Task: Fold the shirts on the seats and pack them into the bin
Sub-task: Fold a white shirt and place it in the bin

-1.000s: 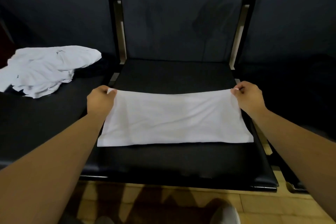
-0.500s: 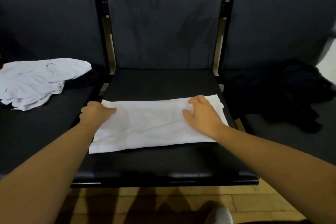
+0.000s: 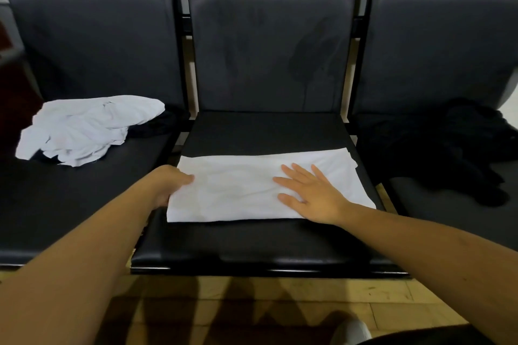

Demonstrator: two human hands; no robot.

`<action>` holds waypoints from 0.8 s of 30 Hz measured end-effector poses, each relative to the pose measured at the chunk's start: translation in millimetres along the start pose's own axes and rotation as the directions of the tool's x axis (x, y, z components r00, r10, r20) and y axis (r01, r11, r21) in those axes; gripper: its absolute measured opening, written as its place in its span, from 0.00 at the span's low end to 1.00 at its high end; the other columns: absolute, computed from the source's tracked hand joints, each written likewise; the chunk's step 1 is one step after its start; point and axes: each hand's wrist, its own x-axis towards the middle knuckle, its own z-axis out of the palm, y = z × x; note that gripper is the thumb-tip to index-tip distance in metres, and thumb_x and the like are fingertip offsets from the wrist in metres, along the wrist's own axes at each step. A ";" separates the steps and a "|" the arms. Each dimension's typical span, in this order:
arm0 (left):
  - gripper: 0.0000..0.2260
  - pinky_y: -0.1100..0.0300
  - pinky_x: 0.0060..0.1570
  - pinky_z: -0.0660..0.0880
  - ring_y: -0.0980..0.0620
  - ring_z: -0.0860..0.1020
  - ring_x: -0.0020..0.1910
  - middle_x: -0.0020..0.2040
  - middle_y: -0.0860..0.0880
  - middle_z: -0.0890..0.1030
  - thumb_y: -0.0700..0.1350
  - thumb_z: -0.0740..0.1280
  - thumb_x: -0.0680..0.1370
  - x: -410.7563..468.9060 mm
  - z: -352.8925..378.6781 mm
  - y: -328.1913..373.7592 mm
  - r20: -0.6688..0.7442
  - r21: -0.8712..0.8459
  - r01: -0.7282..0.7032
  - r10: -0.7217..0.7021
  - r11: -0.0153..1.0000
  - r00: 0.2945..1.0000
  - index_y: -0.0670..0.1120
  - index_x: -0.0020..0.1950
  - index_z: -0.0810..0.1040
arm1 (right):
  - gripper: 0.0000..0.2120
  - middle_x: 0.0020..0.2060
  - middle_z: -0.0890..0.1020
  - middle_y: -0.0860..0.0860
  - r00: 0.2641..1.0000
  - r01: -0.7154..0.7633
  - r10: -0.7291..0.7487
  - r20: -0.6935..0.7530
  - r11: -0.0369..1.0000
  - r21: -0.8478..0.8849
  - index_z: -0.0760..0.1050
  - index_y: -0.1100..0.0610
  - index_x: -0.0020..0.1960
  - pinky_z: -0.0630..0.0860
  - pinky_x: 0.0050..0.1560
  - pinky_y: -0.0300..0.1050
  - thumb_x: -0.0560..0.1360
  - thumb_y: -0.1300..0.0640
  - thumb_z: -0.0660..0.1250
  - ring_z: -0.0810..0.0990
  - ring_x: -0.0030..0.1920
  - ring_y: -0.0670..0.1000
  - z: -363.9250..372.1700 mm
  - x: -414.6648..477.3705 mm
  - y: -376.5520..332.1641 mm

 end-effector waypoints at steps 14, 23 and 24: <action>0.11 0.56 0.44 0.77 0.47 0.83 0.52 0.54 0.44 0.84 0.41 0.69 0.79 -63.1 9.7 54.4 0.144 -0.267 -0.333 0.379 0.904 0.914 0.43 0.61 0.80 | 0.25 0.81 0.58 0.45 0.994 -0.097 0.052 0.100 0.845 0.526 0.64 0.46 0.78 0.44 0.80 0.48 0.84 0.40 0.52 0.52 0.81 0.47 10.4 35.6 -73.0; 0.13 0.59 0.38 0.74 0.51 0.79 0.36 0.42 0.47 0.86 0.58 0.63 0.82 -98.1 81.8 81.5 0.417 -0.037 -0.409 0.386 0.912 0.823 0.49 0.55 0.78 | 0.36 0.57 0.83 0.64 0.888 -0.276 0.268 0.375 -0.342 0.898 0.77 0.63 0.65 0.77 0.63 0.62 0.80 0.32 0.53 0.83 0.59 0.64 -32.8 12.0 -42.2; 0.16 0.59 0.40 0.75 0.51 0.80 0.36 0.44 0.46 0.87 0.60 0.61 0.82 -98.7 84.1 83.6 0.420 -0.013 -0.384 0.354 0.923 0.836 0.50 0.58 0.76 | 0.31 0.56 0.84 0.62 0.868 -0.305 0.307 0.389 -0.289 0.908 0.78 0.61 0.64 0.78 0.61 0.61 0.80 0.35 0.58 0.84 0.57 0.63 -36.1 8.1 -36.3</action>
